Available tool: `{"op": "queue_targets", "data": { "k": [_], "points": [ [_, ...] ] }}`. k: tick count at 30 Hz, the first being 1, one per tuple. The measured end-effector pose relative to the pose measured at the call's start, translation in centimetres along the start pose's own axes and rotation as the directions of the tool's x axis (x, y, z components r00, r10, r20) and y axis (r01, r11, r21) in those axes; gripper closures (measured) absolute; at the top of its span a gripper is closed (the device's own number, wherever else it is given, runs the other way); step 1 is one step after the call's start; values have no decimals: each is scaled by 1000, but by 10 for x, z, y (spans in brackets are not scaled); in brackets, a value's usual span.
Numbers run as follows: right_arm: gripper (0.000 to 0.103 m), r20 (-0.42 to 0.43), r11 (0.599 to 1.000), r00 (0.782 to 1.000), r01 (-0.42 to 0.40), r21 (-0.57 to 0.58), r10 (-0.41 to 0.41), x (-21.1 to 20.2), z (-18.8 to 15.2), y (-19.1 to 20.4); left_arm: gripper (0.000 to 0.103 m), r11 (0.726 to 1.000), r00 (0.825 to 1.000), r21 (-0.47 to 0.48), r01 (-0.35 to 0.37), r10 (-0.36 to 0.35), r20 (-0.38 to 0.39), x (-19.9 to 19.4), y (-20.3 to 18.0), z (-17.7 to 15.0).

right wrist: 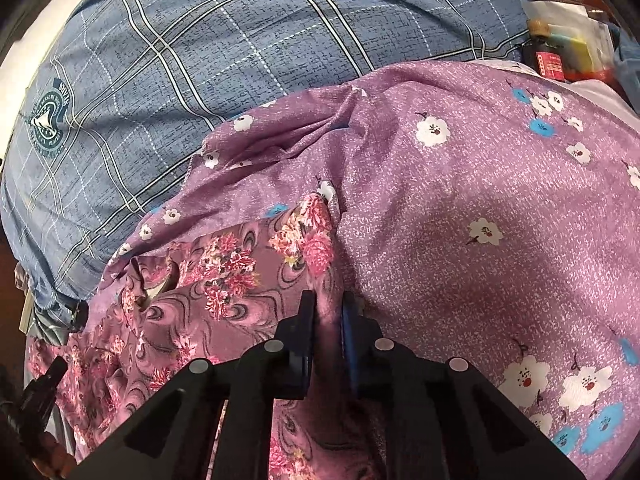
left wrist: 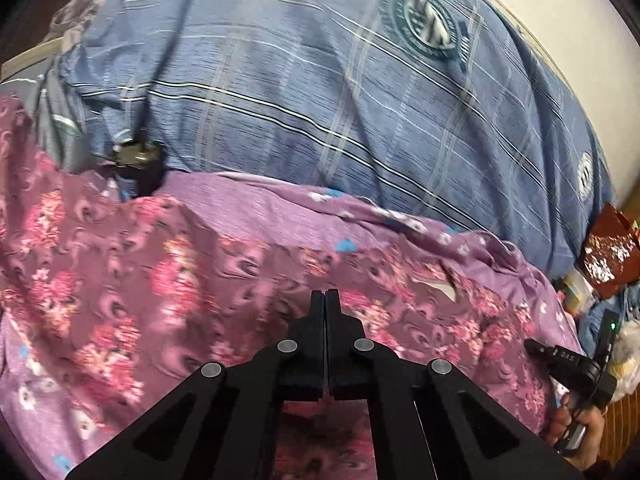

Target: Fold small clothes

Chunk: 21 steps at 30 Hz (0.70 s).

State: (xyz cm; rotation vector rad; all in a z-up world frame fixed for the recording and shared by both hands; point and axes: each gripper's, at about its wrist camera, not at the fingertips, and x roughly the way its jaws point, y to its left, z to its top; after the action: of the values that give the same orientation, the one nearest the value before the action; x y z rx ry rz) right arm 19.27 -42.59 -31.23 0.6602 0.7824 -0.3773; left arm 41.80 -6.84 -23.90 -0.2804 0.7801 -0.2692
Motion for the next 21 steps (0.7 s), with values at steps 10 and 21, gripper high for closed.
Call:
{"op": "queue_targets", "data": {
  "k": [10, 21],
  "points": [
    [88, 2, 999, 1000, -17, 45, 17, -1, -5, -5, 33, 997, 994, -77, 15, -23, -107, 30, 3, -8],
    [88, -4, 999, 1000, -11, 38, 11, -2, -2, -5, 93, 992, 988, 106, -74, 87, -124, 38, -23, -14]
  ]
}}
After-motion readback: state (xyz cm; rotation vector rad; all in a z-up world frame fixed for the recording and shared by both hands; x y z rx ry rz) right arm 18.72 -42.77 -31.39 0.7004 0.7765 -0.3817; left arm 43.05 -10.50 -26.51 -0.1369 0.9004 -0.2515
